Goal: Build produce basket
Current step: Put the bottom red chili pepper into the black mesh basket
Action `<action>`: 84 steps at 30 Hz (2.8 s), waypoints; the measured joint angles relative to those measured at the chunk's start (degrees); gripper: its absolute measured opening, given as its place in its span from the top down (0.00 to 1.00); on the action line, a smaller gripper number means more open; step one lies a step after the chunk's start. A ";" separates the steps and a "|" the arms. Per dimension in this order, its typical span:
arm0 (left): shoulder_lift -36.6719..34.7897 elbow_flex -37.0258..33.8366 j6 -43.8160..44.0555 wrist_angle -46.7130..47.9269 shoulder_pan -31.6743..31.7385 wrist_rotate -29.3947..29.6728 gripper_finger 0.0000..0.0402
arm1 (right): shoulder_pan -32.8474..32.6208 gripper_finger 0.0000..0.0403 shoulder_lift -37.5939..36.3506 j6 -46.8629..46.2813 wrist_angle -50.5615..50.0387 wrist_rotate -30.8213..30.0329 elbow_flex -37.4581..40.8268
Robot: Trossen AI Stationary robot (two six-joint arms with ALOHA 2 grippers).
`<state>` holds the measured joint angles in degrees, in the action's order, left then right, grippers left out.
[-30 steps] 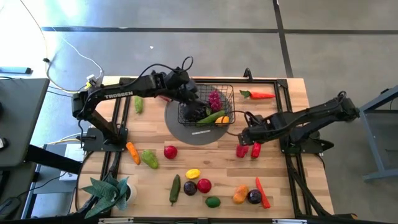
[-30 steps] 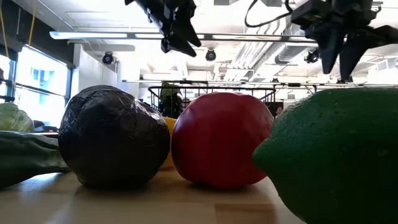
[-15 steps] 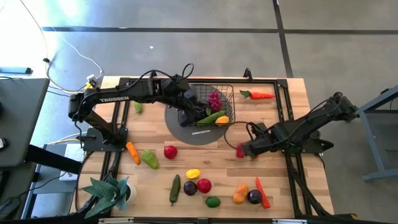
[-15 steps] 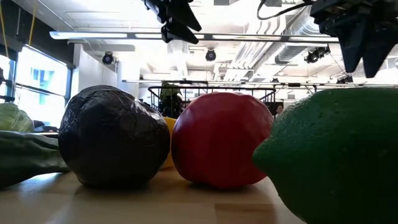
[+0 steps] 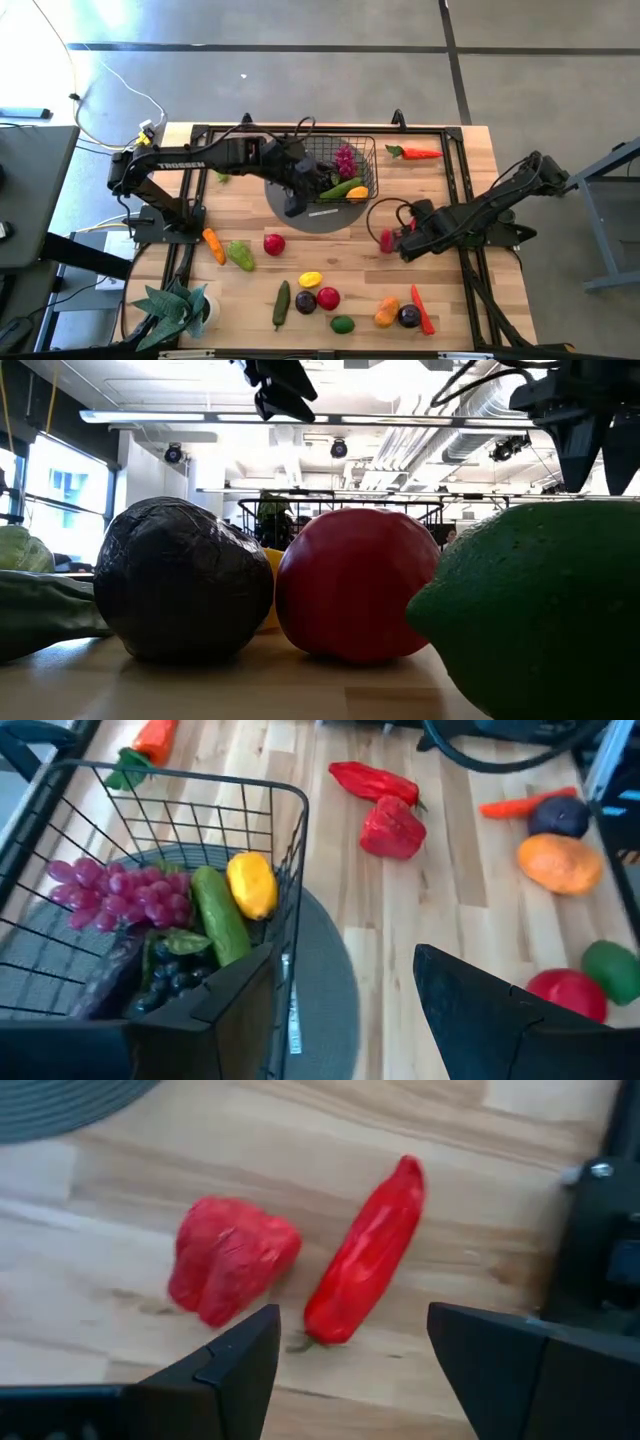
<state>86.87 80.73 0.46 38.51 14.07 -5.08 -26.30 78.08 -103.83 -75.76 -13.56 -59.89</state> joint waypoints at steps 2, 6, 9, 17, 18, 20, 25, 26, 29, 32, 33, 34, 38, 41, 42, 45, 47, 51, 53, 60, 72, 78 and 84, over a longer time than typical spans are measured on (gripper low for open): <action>0.00 0.00 -1.28 0.51 -0.30 1.52 0.44 | 0.48 0.41 -0.32 -0.85 -0.25 -0.01 1.12; 0.00 0.00 -2.58 0.78 -0.20 1.90 0.44 | 1.76 0.41 -3.02 -3.48 3.62 0.39 5.70; 0.00 0.00 -2.60 0.78 -0.20 1.92 0.44 | 2.66 0.41 -5.69 -4.83 7.95 0.53 8.63; 0.00 0.00 -3.66 0.71 -0.18 1.90 0.44 | 3.82 0.41 -10.39 -11.52 15.44 1.20 13.62; 0.00 0.00 -3.66 0.71 -0.18 1.90 0.44 | 3.82 0.41 -10.78 -12.64 16.81 1.39 14.39; 0.02 0.00 -3.67 0.71 -0.18 1.90 0.44 | 3.78 0.41 -11.32 -14.70 20.16 1.61 16.24; 0.02 0.00 -3.68 0.71 -0.18 1.90 0.44 | 3.78 0.41 -11.61 -17.81 27.64 2.16 20.85; 0.02 0.00 -3.68 0.69 -0.18 1.90 0.44 | 3.78 0.41 -11.61 -18.52 28.77 2.26 21.57; 0.02 0.00 -3.68 0.69 -0.18 1.90 0.44 | 3.78 0.41 -11.61 -20.20 29.67 3.06 22.74; 0.02 0.00 -3.68 0.67 -0.18 1.90 0.44 | 3.78 0.41 -11.61 -20.68 29.63 3.19 23.30; 0.02 0.00 -3.68 0.67 -0.18 1.90 0.44 | 3.78 0.41 -11.61 -20.68 29.18 3.24 23.34; 0.02 0.00 -3.68 0.66 -0.18 1.90 0.44 | 3.78 0.41 -11.58 -20.68 28.87 3.27 23.34; 0.02 0.00 -3.70 0.60 -0.18 1.90 0.44 | 3.78 0.41 -11.43 -20.74 27.22 3.99 23.34; 0.02 0.00 -3.70 0.56 -0.18 1.90 0.44 | 3.78 0.41 -11.43 -20.78 24.72 4.98 23.34; 0.02 0.00 -3.70 0.56 -0.18 1.90 0.44 | 3.78 0.41 -11.40 -20.82 23.93 5.14 23.34; 0.02 0.00 -3.70 0.27 -0.18 1.90 0.44 | 3.80 0.41 -11.25 -20.85 22.90 5.13 23.34; 0.02 0.00 -3.70 -0.06 -0.18 1.90 0.44 | 3.80 0.41 -10.46 -20.87 22.90 5.13 23.34; 0.02 0.00 -3.70 -1.53 -0.18 1.88 0.44 | 3.80 0.41 -7.77 -20.89 24.91 5.16 23.34; 0.02 0.00 -3.70 -2.26 -0.18 1.89 0.44 | 3.80 0.41 -6.13 -21.09 26.63 5.20 23.32; 0.07 0.00 -5.80 -2.85 -0.18 1.88 0.44 | 3.80 0.41 -0.12 -22.20 30.36 8.00 23.32; 0.07 0.00 -8.65 -2.85 -0.18 1.88 0.44 | 3.82 0.77 4.48 -23.25 31.13 9.42 23.03; 0.07 0.00 -10.34 -2.85 -0.18 1.90 0.44 | 3.82 0.78 4.83 -23.44 28.13 9.15 21.50; 0.07 0.00 -11.62 -2.83 -0.17 3.49 0.44 | 4.28 0.78 4.75 -23.41 21.46 5.90 15.86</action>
<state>86.94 80.73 -11.17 35.68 13.90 -1.59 -22.02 82.84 -127.24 -54.30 -7.65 -44.03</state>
